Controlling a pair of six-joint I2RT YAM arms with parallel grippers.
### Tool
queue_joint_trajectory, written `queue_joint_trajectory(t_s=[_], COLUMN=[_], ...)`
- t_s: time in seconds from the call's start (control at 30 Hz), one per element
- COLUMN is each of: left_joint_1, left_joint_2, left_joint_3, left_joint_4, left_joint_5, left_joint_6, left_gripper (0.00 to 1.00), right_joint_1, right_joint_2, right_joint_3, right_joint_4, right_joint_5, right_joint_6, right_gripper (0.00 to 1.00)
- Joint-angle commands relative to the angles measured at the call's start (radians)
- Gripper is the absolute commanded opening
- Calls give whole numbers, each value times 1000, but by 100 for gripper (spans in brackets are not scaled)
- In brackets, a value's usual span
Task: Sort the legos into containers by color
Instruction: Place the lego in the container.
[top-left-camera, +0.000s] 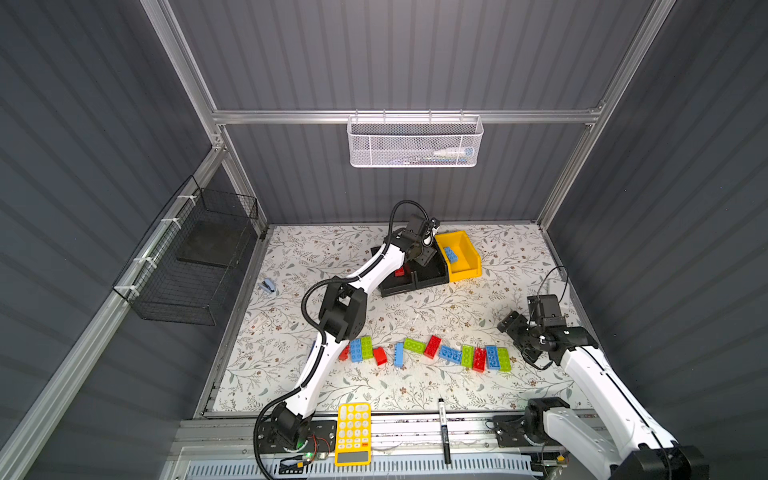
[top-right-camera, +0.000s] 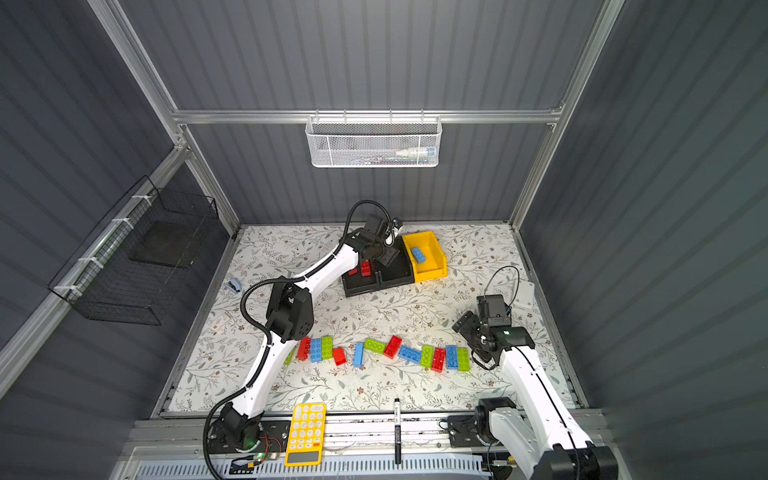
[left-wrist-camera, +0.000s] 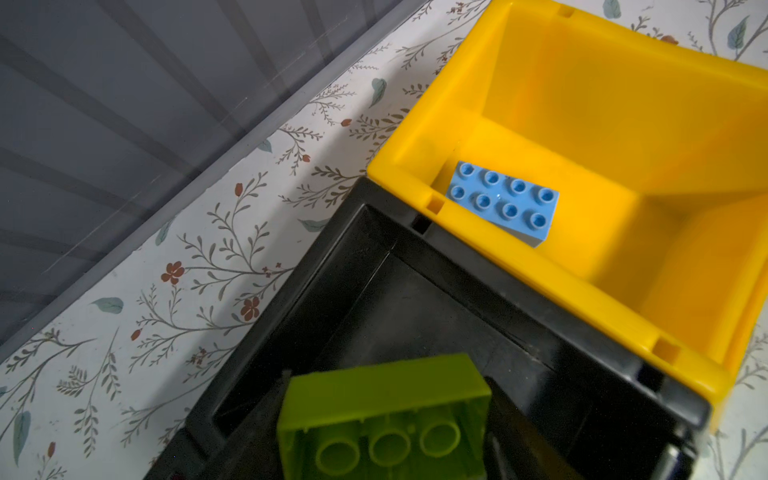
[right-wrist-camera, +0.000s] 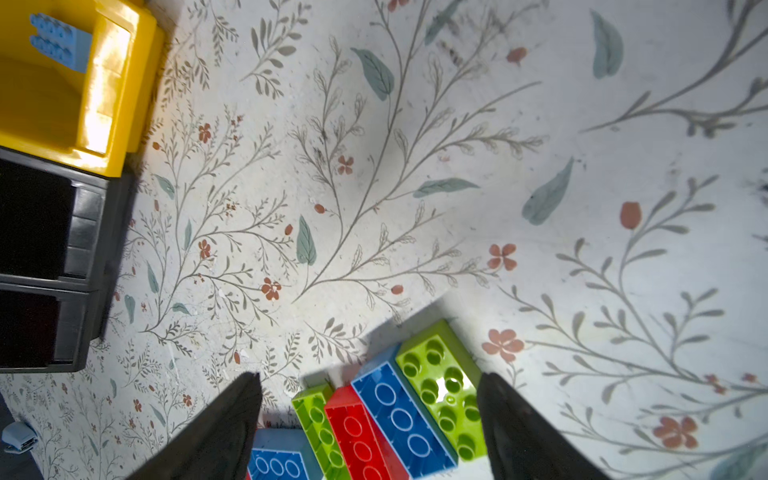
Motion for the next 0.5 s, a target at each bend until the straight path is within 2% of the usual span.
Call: queue_joint_trajectory(t_s=[0.0,0.27,0.47], left_joint_1=[-13,-13,-10], left_joint_2=[-5,-68,-202], left_joint_3=[24,-13,-116], left_joint_4=[32,62,121], left_joint_5=[7,-14,-64], left_joint_6=[-7,-17,-39], left_gripper=[77,85,85], right_joint_1=[-3,-3,-3], right_joint_2=[8,71,66], right_joint_3=[7,-7,-31], right_joint_4=[-59,-56,-93], right_joint_5=[-6,-14,5], right_joint_6=[5,7,-2], right_gripper=[85,85,85])
